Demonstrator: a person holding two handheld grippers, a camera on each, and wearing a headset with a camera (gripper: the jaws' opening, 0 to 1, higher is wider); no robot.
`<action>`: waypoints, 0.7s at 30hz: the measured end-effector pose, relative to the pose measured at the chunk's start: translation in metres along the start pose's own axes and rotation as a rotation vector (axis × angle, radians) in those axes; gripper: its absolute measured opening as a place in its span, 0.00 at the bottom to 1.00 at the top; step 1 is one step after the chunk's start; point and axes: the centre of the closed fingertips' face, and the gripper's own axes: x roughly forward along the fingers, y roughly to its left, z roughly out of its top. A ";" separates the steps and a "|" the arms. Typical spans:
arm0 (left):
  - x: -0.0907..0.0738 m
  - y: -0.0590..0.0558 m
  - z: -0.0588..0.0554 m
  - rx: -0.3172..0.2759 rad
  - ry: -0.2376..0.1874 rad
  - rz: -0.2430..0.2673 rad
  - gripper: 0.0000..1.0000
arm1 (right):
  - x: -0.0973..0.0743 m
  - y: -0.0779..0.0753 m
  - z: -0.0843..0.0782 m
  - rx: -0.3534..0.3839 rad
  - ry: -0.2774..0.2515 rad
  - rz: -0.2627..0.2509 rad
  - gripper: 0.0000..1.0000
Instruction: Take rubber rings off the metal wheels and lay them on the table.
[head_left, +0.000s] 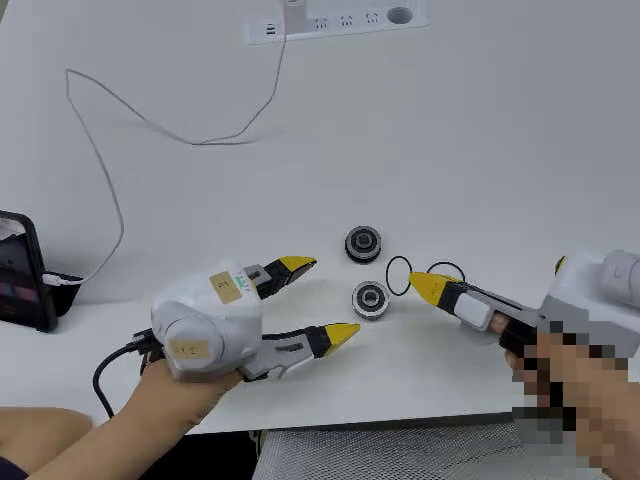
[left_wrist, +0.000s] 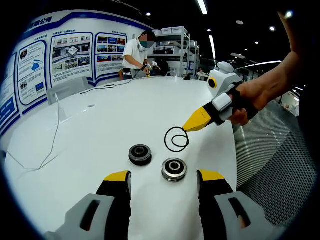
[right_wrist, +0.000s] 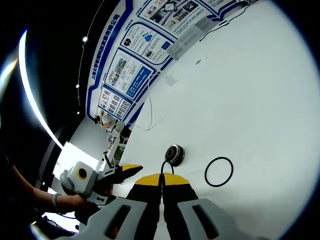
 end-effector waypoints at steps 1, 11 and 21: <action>0.000 0.000 0.000 0.000 -0.002 0.002 0.55 | -0.002 -0.004 0.001 0.003 -0.004 -0.009 0.02; 0.000 0.000 -0.001 -0.005 0.006 0.003 0.54 | -0.012 -0.034 0.009 0.008 -0.023 -0.084 0.02; 0.000 0.000 -0.003 -0.011 0.011 0.006 0.54 | -0.014 -0.051 0.006 -0.043 -0.007 -0.157 0.02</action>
